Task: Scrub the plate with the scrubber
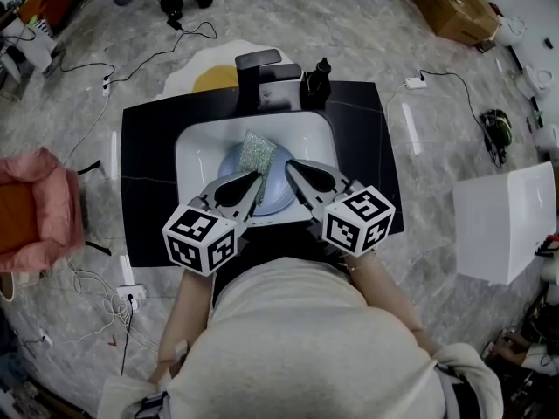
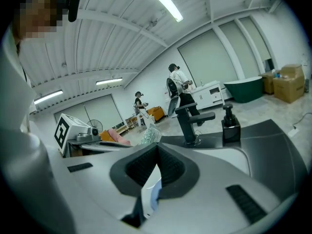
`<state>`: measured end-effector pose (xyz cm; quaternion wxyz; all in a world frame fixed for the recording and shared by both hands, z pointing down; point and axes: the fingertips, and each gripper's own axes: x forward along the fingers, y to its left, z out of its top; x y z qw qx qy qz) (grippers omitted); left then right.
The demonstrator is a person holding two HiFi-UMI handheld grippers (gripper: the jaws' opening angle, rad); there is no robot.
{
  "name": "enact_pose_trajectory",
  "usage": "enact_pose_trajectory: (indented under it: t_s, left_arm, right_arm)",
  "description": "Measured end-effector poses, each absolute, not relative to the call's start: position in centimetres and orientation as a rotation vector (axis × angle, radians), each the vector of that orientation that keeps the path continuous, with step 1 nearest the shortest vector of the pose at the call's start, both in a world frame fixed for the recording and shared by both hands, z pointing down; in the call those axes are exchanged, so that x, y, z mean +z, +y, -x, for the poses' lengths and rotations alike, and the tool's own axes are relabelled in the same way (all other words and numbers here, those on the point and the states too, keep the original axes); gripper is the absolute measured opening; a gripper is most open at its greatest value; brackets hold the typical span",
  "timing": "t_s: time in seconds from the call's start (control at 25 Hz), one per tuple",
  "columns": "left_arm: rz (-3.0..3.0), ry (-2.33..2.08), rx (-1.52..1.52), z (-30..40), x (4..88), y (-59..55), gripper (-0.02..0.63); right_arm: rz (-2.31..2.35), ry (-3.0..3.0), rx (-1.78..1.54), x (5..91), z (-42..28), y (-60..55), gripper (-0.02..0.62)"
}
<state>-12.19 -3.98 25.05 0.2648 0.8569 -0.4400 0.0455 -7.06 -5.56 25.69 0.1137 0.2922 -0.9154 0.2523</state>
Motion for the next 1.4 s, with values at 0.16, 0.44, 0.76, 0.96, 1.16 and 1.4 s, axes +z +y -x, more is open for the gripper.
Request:
enact_pose_trajectory:
  t_s: [0.16, 0.44, 0.76, 0.96, 1.16, 1.4]
  left_arm:
    - [-2.321, -1.187, 0.131, 12.0, 25.0, -3.9, 0.034]
    - [-2.317, -1.195, 0.147, 12.3, 25.2, -3.9, 0.034]
    - [-2.324, -1.204, 0.179, 12.3, 25.3, -3.7, 0.034]
    - [-2.307, -1.196, 0.162, 12.6, 25.4, -3.6, 0.034]
    - [-2.302, -1.194, 0.181, 12.7, 25.5, -3.5, 0.034]
    - [-2.307, -1.186, 0.186, 12.5, 25.5, -3.4, 0.034]
  right_arm:
    - [-0.853, -2.685, 0.738, 25.8, 7.2, -5.5, 0.005]
    - [-0.848, -2.678, 0.731, 25.9, 7.3, -5.5, 0.005]
    - [-0.808, -2.657, 0.724, 26.6, 7.7, -5.2, 0.005]
    - [-0.785, -2.649, 0.737, 27.1, 8.0, -4.9, 0.005]
    - [-0.767, -2.644, 0.753, 27.3, 8.2, -4.7, 0.005]
    - [-0.748, -2.651, 0.748, 27.3, 8.4, -4.5, 0.005]
